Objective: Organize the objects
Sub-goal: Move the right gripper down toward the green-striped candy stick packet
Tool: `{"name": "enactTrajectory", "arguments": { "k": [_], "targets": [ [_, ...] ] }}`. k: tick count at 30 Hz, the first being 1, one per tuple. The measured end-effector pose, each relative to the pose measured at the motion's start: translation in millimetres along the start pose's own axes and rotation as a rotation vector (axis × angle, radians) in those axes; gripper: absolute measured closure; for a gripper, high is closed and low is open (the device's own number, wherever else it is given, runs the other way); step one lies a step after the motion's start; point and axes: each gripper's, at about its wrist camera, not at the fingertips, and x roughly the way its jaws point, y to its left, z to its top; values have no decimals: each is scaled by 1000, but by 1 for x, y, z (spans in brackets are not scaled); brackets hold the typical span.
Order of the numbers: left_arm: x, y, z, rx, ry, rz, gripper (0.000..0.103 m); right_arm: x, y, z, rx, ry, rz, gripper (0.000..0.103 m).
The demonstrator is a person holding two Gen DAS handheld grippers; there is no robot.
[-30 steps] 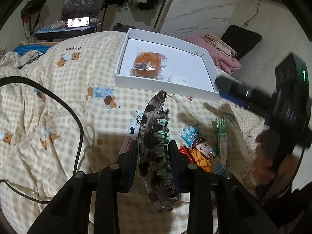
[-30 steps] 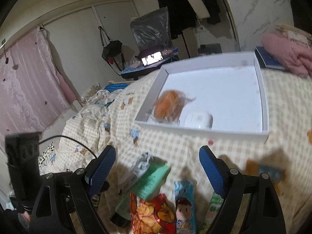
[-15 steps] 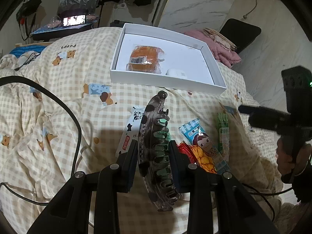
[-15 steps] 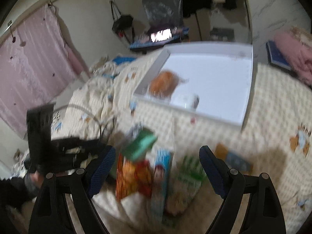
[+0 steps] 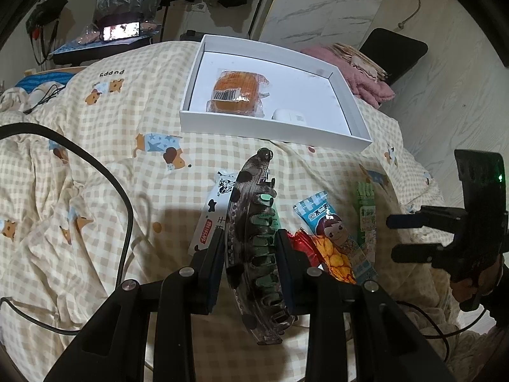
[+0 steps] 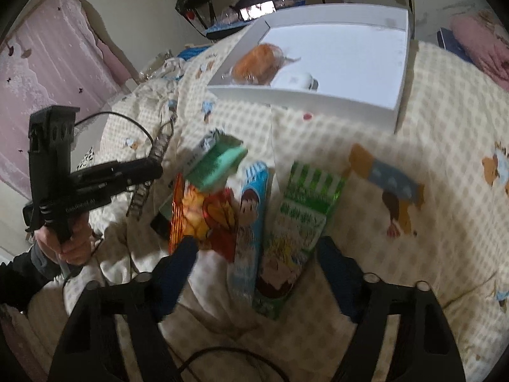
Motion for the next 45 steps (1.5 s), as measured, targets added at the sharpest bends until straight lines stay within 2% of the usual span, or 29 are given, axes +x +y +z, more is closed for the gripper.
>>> {"name": "enactTrajectory", "arguments": {
  "k": [2,5,7,9,13,16,17,18,19,22,28,31,34,38,43,45],
  "targets": [
    [0,0,0,-1,0,-1,69,2,1,-2,-4,12,2,25],
    [1,0,0,-2,3,-1,69,5,4,-4,-15,22,10,33],
    [1,0,0,-2,4,-1,69,7,5,-5,-22,33,8,33],
    [2,0,0,-4,9,-2,69,10,5,-6,-20,40,15,44],
    [3,1,-1,-5,15,-3,69,14,5,-7,-12,45,27,45],
    [4,1,-1,-3,17,-2,69,17,11,-8,-47,35,4,45],
    [4,1,-1,-3,17,-2,69,19,13,-8,-56,36,2,49],
    [4,1,-1,-5,16,-2,69,21,14,-8,-59,43,6,59],
    [4,1,0,-5,17,-4,69,23,15,-9,-53,49,9,62],
    [4,1,0,-6,20,-3,69,21,7,-9,-12,41,-1,62],
    [4,1,-1,0,27,-7,69,18,-8,-6,66,25,-93,62],
    [5,1,0,0,29,-9,69,18,-13,-1,119,-12,-116,62],
    [6,1,0,-1,30,-10,69,14,-12,7,143,-81,-186,62],
    [6,1,-1,0,37,-8,69,19,-8,8,160,-61,-187,62],
    [8,1,-1,4,36,-9,69,30,-1,6,115,-25,-246,62],
    [8,1,-1,4,38,-9,69,29,2,7,91,-29,-254,69]
  ]
}}
